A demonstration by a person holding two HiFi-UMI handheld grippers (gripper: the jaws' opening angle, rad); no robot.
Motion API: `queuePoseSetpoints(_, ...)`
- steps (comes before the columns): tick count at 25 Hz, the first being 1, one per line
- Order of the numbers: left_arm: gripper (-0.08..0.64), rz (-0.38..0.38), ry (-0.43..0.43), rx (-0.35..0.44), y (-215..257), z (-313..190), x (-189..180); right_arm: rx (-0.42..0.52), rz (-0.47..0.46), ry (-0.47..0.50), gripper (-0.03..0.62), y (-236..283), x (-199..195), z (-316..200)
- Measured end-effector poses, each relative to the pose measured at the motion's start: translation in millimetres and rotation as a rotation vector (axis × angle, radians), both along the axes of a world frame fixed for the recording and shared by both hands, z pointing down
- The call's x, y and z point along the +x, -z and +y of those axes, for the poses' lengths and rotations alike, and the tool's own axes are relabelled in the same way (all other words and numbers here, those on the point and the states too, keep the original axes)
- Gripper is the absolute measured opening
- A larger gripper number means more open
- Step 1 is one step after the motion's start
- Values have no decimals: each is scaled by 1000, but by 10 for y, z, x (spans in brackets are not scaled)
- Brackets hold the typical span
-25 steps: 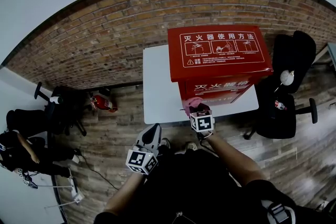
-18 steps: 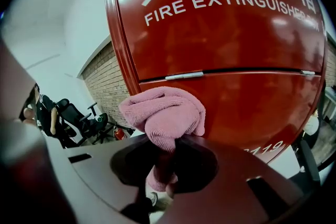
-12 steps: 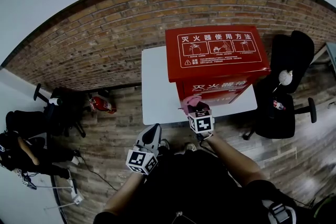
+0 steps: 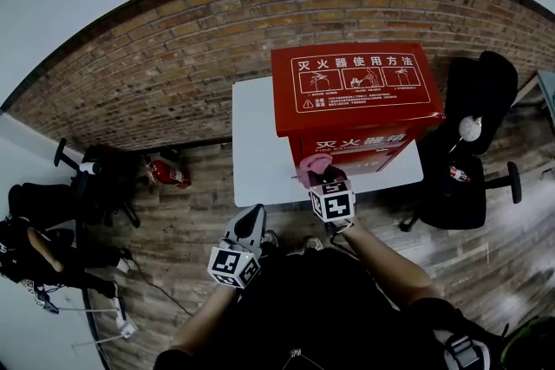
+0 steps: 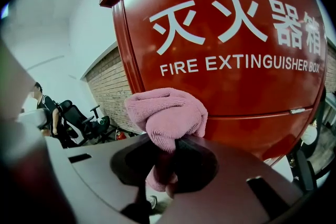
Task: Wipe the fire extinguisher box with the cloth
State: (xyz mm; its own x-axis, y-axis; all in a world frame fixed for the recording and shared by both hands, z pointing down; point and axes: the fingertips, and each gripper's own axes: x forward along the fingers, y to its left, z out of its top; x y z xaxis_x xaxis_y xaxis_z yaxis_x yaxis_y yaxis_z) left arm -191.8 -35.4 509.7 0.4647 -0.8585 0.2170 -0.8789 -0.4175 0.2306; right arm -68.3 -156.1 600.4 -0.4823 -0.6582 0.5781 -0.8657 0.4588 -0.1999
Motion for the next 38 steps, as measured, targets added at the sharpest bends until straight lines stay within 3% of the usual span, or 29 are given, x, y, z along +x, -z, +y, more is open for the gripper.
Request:
queuePoseSetpoints(5,23,2,0,3,2,-17,0,5,-4,6,84,120,-15,22)
queuePoseSetpoints(38,23,28,9,10,-7,-16,-66,254,-40,44,84,1701,-97,17)
